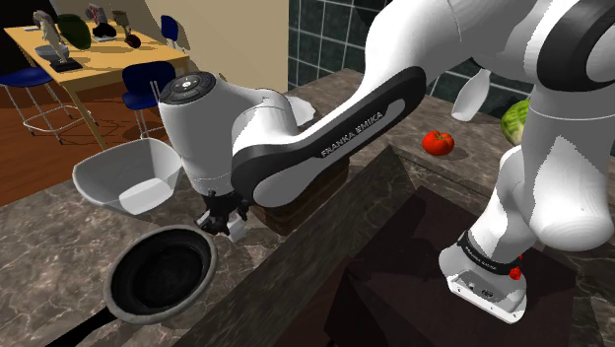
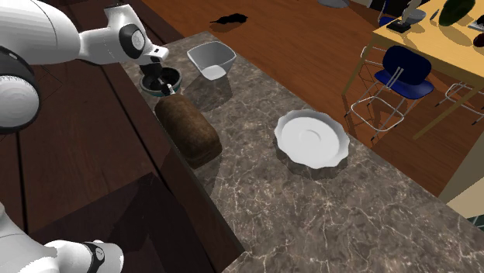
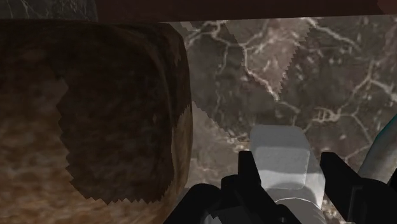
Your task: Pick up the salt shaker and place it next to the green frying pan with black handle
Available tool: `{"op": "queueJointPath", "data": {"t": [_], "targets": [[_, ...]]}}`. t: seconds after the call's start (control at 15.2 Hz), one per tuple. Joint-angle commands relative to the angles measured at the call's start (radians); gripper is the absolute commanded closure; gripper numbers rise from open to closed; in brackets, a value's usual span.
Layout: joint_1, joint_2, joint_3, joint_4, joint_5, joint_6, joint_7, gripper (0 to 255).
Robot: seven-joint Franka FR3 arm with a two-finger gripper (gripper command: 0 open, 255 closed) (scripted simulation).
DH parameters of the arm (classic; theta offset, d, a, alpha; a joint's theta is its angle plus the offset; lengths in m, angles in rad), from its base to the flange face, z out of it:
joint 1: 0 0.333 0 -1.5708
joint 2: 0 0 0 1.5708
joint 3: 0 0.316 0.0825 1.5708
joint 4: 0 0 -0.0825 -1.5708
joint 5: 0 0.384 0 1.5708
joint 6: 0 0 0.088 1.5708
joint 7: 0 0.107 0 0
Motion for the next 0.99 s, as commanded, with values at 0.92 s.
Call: {"op": "queueJointPath", "data": {"t": [0.92], "targets": [[0.004, -0.048, 0.015, 0.061, 0.029, -0.105, -0.019, 0]]}}
